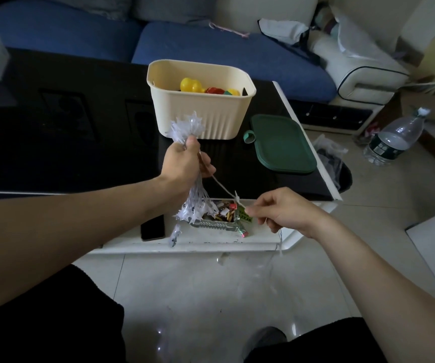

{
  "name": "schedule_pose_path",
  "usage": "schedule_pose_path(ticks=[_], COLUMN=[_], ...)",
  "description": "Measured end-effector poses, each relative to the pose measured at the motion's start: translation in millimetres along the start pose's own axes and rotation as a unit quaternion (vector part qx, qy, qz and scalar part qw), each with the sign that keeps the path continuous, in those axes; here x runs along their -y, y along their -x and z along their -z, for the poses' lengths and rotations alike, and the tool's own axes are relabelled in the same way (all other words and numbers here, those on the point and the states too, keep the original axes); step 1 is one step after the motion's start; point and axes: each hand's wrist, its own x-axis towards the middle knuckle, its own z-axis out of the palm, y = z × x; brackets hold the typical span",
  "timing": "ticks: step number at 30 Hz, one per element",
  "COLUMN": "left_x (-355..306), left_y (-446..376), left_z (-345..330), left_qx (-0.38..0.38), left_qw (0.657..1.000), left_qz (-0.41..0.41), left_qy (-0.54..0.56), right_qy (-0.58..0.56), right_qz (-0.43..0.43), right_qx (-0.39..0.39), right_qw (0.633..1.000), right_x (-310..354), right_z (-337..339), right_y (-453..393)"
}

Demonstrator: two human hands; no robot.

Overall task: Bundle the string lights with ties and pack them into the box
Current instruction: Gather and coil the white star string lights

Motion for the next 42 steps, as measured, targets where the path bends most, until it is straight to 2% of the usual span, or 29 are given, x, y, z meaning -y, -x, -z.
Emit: schedule_pose_path(ticks=[6, 14, 17, 19, 22, 27, 31, 35, 37, 40, 42], left_x=[2.1, 9.6, 7.8, 6.8, 7.9, 7.7, 8.3, 13.9, 13.6, 11.0, 9.5], left_y=[4.3, 16.7, 20.1, 20.6, 21.8, 25.6, 30.7, 29.3, 29.4, 30.7, 31.2], left_z=[-3.7, -10.5, -13.1, -14.8, -17.2, -16.7, -15.7, -12.4, -10.4, -8.6, -8.2], left_qx=[0.079, 0.161, 0.169, 0.169, 0.164, 0.164, 0.213, 0.227, 0.226, 0.219, 0.232], left_qw=[0.996, 0.983, 0.981, 0.981, 0.982, 0.978, 0.96, 0.949, 0.945, 0.938, 0.935], left_qz=[0.02, 0.042, 0.07, 0.078, 0.078, 0.118, 0.162, 0.152, 0.151, 0.141, 0.151], left_qy=[-0.027, -0.076, -0.068, -0.061, -0.048, -0.052, -0.083, -0.157, -0.181, -0.228, -0.222], right_qy=[0.083, 0.001, 0.082, 0.146, 0.152, 0.099, 0.169, 0.221, 0.212, 0.143, 0.08], right_qz=[0.067, 0.164, 0.173, 0.17, 0.17, 0.131, 0.149, 0.153, 0.151, 0.127, 0.114], right_qx=[0.047, -0.04, -0.05, -0.02, 0.002, -0.078, -0.16, -0.169, -0.147, -0.049, 0.011], right_qw=[0.993, 0.986, 0.98, 0.974, 0.974, 0.983, 0.961, 0.948, 0.954, 0.98, 0.99], right_x=[7.1, 13.5, 15.1, 15.4, 18.9, 26.5, 33.3, 34.5, 35.4, 33.3, 26.6], right_z=[-9.1, -12.3, -16.9, -19.9, -24.8, -32.0, -40.2, -47.6, -46.3, -38.6, -30.8], right_y=[0.6, -0.5, -2.0, -2.0, 1.9, 7.3, 5.8, 1.7, -0.4, -1.4, -2.0])
